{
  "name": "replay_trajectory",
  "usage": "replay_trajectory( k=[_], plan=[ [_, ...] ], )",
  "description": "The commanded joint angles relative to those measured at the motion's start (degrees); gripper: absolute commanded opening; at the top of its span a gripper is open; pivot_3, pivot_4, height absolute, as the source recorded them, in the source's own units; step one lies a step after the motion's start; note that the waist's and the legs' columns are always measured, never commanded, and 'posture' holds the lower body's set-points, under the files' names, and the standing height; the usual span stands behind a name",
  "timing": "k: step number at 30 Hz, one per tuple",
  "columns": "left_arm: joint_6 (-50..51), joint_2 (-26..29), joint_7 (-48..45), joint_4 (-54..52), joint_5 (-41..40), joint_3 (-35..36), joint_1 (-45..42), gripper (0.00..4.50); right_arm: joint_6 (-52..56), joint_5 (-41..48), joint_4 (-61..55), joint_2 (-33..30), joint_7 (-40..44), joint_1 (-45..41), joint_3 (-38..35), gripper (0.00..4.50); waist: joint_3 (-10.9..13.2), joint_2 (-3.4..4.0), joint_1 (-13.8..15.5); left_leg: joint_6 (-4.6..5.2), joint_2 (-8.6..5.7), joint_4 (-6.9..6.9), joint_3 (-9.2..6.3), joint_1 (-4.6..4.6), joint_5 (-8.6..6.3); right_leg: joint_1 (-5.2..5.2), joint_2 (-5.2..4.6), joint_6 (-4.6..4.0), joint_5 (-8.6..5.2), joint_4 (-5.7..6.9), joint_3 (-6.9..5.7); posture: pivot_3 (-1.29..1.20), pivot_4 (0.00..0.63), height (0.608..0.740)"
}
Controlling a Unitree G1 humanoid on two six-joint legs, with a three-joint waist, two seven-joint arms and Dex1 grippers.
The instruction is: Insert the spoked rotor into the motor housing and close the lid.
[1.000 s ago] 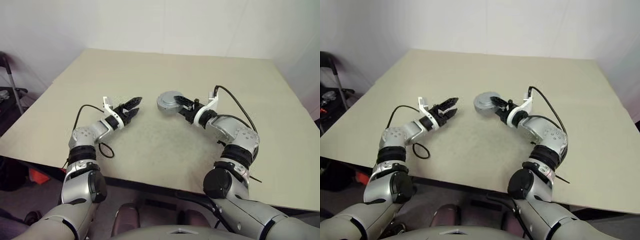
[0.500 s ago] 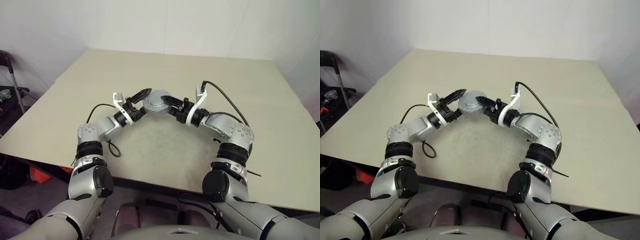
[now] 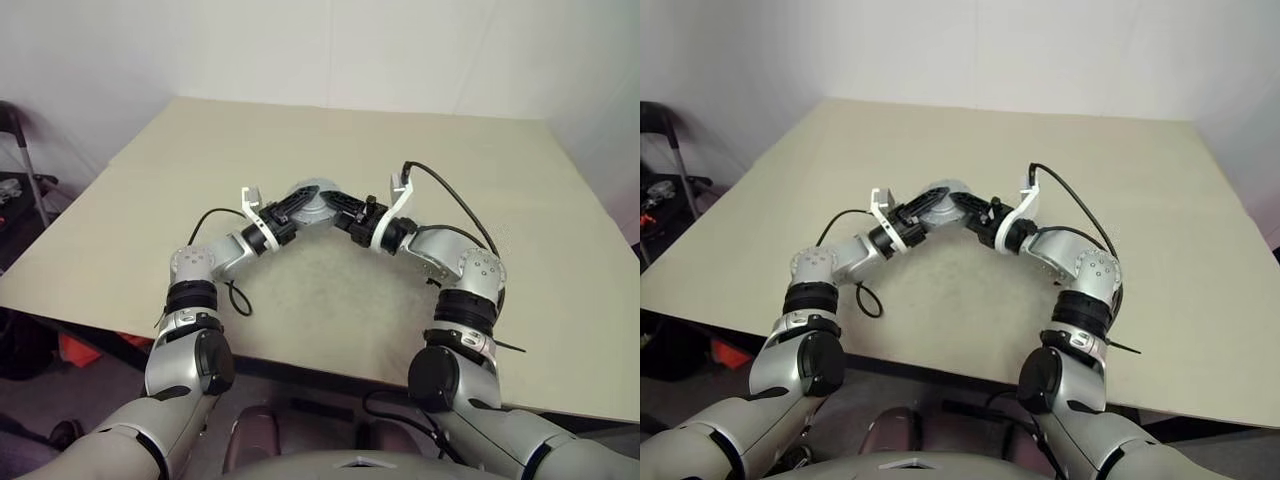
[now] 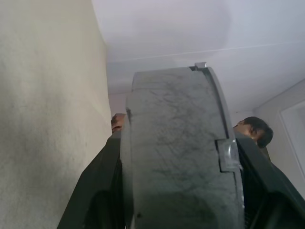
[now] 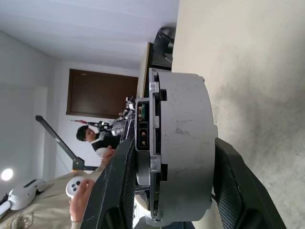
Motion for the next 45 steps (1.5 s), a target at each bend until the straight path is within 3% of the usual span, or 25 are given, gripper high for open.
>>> replay_trajectory(
  k=[1, 6, 9, 13, 19, 22, 30, 43, 44, 45],
  plan=[
    [-1.12, 0.86, -0.37, -1.2, -0.29, -0.27, -1.41, 2.24, -1.81, 2.85, -2.65, -1.12, -0.34, -0.58, 1.14, 2.14, 0.0, 0.0, 0.0, 0.0, 0.0, 0.02, 0.0, -0.01, 0.0, 0.0, 0.0, 0.01, 0.01, 0.0, 0.0, 0.0, 0.0, 0.74],
    [-1.65, 0.84, -0.12, -0.93, 0.23, -0.62, -1.29, 2.24, -3.96, 1.11, -3.25, -2.66, 1.37, 0.31, 3.92, 2.14, 0.0, 0.0, 0.0, 0.0, 0.0, 0.1, -0.01, -0.05, 0.0, 0.0, 0.0, 0.05, 0.04, 0.01, 0.01, 0.0, 0.0, 0.74],
    [-2.27, 0.89, -0.18, -0.87, 0.52, -0.88, -1.16, 2.24, -7.01, -1.54, -4.05, -3.94, 3.8, 1.4, 6.35, 3.16, 0.0, 0.0, 0.04, 0.0, 0.0, 0.15, -0.02, -0.07, 0.0, 0.02, -0.01, 0.07, 0.06, 0.01, 0.01, 0.0, 0.0, 0.74],
    [-4.34, 1.27, -0.28, -0.58, 1.58, -0.92, -0.82, 2.24, -16.97, -12.94, -5.65, -6.85, 6.53, 2.8, 12.42, 4.47, 0.0, -0.01, 0.15, 0.0, 0.01, 0.28, -0.04, -0.15, 0.0, 0.02, -0.01, 0.11, 0.12, 0.01, -0.01, 0.0, 0.0, 0.74],
    [-11.09, 2.54, -0.08, -0.46, 3.41, -0.02, -0.05, 2.24, -24.1, -20.03, -4.77, -7.9, 9.16, 4.05, 15.2, 4.47, 0.0, -0.01, -0.09, 0.0, 0.01, 0.31, -0.04, -0.15, 0.0, 0.01, -0.01, 0.11, 0.15, 0.02, 0.0, 0.0, 0.0, 0.74],
    [-19.84, 5.1, 2.9, 1.45, 5.0, 2.86, -0.45, 2.24, -24.37, -20.77, -5.44, -8.75, 11.08, 4.79, 15.48, 4.47, 0.01, -0.03, -0.31, 0.0, 0.01, 0.32, -0.04, -0.14, 0.0, 0.02, 0.0, 0.11, 0.16, 0.02, 0.01, 0.0, 0.0, 0.74],
    [-27.91, 11.54, 9.5, 5.29, 5.93, 8.02, 1.61, 2.24, -24.29, -20.98, -5.01, -10.32, 12.98, 4.96, 15.21, 4.47, 0.01, -0.07, -0.03, 0.02, 0.05, 0.33, -0.07, -0.16, -0.01, 0.01, 0.06, 0.09, 0.17, -0.01, 0.01, 0.0, 0.0, 0.74],
    [-36.51, 13.11, 17.29, 12.1, 9.53, 9.34, 1.5, 2.24, -24.26, -22.99, -3.12, -9.64, 14.52, 3.69, 16.1, 4.47, 0.04, -0.23, 0.4, -0.03, 0.06, 0.48, -0.07, 0.17, 0.02, 0.28, 0.01, 0.07, 0.24, 0.17, 0.03, 0.0, 0.0, 0.74],
    [-37.15, 13.5, 17.5, 12.5, 9.89, 9.26, 1.59, 2.89, -24.17, -23.06, -2.82, -9.66, 14.57, 3.56, 16.04, 4.5, 0.04, -0.23, 0.18, -0.05, 0.06, 0.47, -0.07, 0.26, 0.03, 0.36, 0.01, 0.06, 0.24, 0.17, 0.04, 0.0, 0.0, 0.74],
    [-37.57, 13.94, 17.39, 12.78, 10.15, 9.15, 1.71, 3.1, -24.05, -23.17, -2.42, -9.73, 14.63, 3.38, 16.0, 4.5, 0.03, -0.24, 0.01, -0.09, 0.07, 0.47, -0.07, 0.31, 0.05, 0.39, 0.01, 0.04, 0.25, 0.17, 0.04, 0.0, 0.0, 0.74]
  ],
)
